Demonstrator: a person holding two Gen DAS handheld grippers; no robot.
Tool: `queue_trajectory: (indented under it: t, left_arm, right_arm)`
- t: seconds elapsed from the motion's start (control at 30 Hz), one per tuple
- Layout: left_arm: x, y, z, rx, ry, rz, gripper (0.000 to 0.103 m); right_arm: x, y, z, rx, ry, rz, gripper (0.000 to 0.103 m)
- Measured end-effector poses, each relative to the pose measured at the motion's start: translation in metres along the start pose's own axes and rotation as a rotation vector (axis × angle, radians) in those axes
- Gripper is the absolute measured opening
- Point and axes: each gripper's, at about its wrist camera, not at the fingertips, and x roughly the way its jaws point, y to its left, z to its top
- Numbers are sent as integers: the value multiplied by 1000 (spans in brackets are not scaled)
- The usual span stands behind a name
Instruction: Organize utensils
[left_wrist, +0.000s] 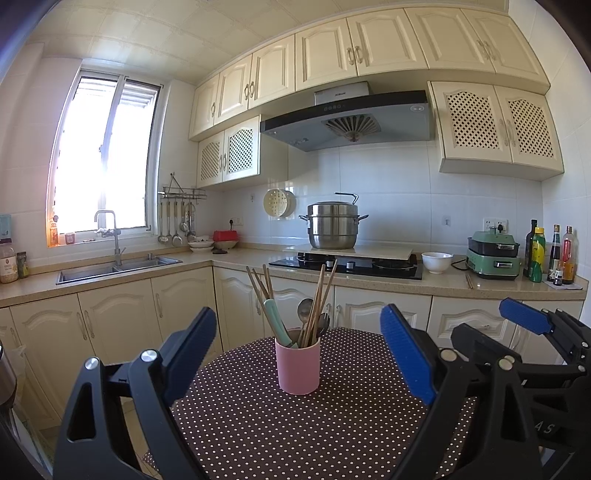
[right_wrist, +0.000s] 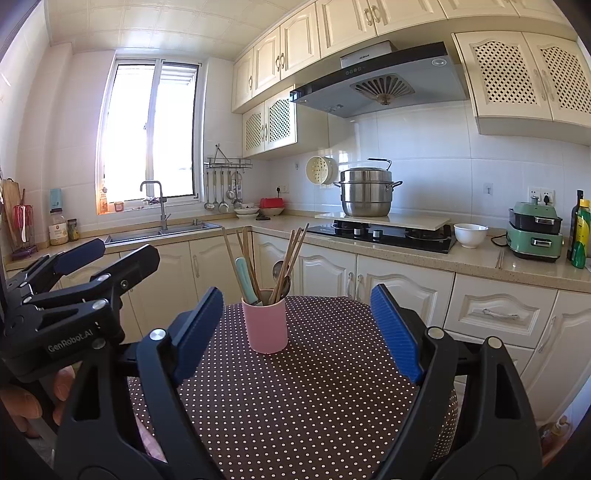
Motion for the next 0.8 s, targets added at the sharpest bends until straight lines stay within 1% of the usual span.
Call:
queue_trajectory:
  t: [0.53, 0.7, 0.8]
  left_arm:
    - [6, 4, 0, 2, 6, 8, 89]
    - [16, 6, -4, -2, 28, 9, 89]
    - [30, 8, -10, -4, 65, 9, 89]
  right_arm:
    - [7, 2, -2, 0, 8, 1, 81]
    - [16, 2, -5, 4, 25, 7, 82]
    - [29, -2, -9, 12, 54, 15, 85]
